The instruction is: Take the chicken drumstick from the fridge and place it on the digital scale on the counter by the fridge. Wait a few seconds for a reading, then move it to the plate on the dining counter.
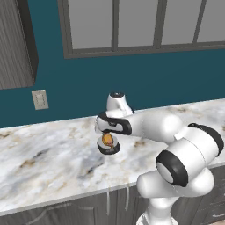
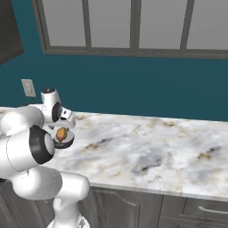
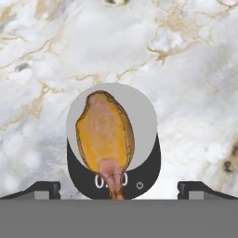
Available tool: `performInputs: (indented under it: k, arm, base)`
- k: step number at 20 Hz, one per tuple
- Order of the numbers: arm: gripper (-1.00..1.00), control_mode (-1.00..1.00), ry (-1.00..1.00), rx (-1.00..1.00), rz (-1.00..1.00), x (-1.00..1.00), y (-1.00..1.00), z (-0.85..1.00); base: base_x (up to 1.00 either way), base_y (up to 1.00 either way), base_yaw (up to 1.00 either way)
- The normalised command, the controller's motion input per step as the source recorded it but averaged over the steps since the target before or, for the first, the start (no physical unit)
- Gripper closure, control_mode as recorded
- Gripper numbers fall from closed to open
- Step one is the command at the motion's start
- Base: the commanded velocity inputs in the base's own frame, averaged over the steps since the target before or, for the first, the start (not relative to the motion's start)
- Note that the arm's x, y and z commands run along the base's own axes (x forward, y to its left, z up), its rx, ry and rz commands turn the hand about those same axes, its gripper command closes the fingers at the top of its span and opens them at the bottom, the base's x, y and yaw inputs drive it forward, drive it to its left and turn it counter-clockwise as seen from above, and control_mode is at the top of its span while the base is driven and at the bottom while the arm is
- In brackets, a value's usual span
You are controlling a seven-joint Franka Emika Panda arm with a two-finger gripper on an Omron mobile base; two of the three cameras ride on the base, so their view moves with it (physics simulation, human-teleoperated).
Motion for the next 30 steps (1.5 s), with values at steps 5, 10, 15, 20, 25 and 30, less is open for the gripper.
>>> performInputs:
  k: [5, 10, 15, 20, 25, 30]
  arm:
    - [-1.0, -1.0, 0.0, 0.0, 0.03, 0.05, 0.02, -0.16]
    - [-1.0, -1.0, 0.03, 0.0, 0.0, 0.15, 0.04, -0.12]
    - [-1.0, -1.0, 0.02, 0.0, 0.0, 0.15, 0.0, -0.26]
    - [-1.0, -1.0, 0.01, 0.0, 0.0, 0.05, 0.0, -0.2]
    - [-1.0, -1.0, 0.0, 0.0, 0.02, 0.04, 0.01, -0.1]
    - [-1.0, -1.0, 0.0, 0.0, 0.02, 0.05, 0.01, -0.13]
  base:
    - [0.0, 0.0, 0.0]
    - [0.0, 0.0, 0.0]
    - [0.0, 0.0, 0.0]
    - [0.0, 0.0, 0.0]
    - [0.0, 0.0, 0.0]
    - [0.0, 0.0, 0.0]
